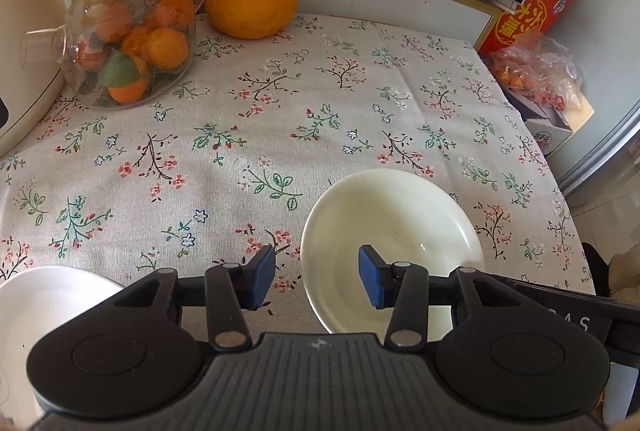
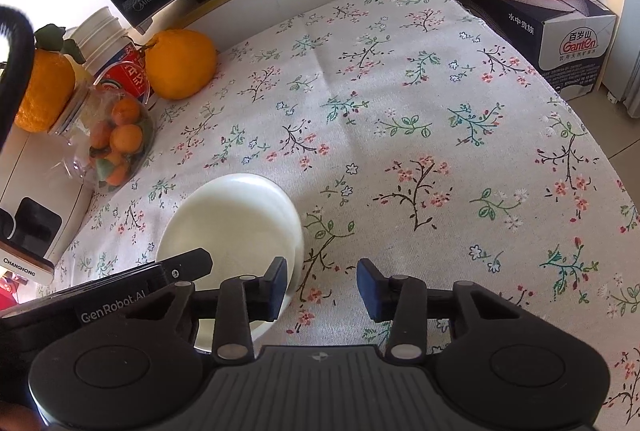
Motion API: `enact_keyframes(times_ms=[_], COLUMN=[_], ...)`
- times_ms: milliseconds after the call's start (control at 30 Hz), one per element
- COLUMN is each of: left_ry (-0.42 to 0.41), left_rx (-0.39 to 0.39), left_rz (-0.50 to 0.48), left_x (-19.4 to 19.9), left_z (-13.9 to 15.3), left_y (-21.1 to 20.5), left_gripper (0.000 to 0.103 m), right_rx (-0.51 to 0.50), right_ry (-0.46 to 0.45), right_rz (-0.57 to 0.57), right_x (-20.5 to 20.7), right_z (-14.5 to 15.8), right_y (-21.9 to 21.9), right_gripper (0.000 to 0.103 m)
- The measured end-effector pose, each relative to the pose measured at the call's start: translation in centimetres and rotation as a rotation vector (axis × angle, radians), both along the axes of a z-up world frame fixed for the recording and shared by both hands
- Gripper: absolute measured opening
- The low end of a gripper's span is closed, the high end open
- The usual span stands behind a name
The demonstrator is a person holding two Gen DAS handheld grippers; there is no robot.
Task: Organize plates and bowls
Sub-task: 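Close both grippers on the rim of the nested white bowls, then lift and carry the nested bowls with both grippers toward the plate stack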
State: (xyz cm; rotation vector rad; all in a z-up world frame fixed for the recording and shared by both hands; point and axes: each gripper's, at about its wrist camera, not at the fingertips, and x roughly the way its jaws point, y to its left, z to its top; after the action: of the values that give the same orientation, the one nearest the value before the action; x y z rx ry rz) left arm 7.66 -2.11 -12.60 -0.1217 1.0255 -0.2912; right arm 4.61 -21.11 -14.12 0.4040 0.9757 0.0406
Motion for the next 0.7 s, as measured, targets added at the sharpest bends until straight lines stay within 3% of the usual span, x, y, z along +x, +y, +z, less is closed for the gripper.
enact_keyframes(times_ms=[333, 433, 500, 600, 700], left_ry=[0.014, 0.018, 0.018, 0.013, 0.009], left_rx=[-0.037, -0.044, -0.045, -0.049, -0.058], left_rz=[0.013, 0.014, 0.011, 0.001, -0.007], left_x=[0.28, 0.36, 0.32, 0.24, 0.15], left_z=[-0.26, -0.36, -0.34, -0.27, -0.10], left_y=[0.59, 0.55, 0.47, 0.33, 0.23], left_gripper=[0.036, 0.033, 0.031, 0.021, 0.018], right_rx=[0.052, 0.055, 0.057, 0.072, 0.075], right_ry=[0.016, 0.020, 0.022, 0.017, 0.013], right_rz=[-0.014, -0.006, -0.001, 0.002, 0.002], right_x=[0.30, 0.48, 0.56, 0.61, 0.59], right_z=[-0.35, -0.48, -0.56, -0.54, -0.47], right_y=[-0.22, -0.04, 0.06, 0.11, 0.16], right_gripper=[0.035, 0.028, 0.016, 0.007, 0.003])
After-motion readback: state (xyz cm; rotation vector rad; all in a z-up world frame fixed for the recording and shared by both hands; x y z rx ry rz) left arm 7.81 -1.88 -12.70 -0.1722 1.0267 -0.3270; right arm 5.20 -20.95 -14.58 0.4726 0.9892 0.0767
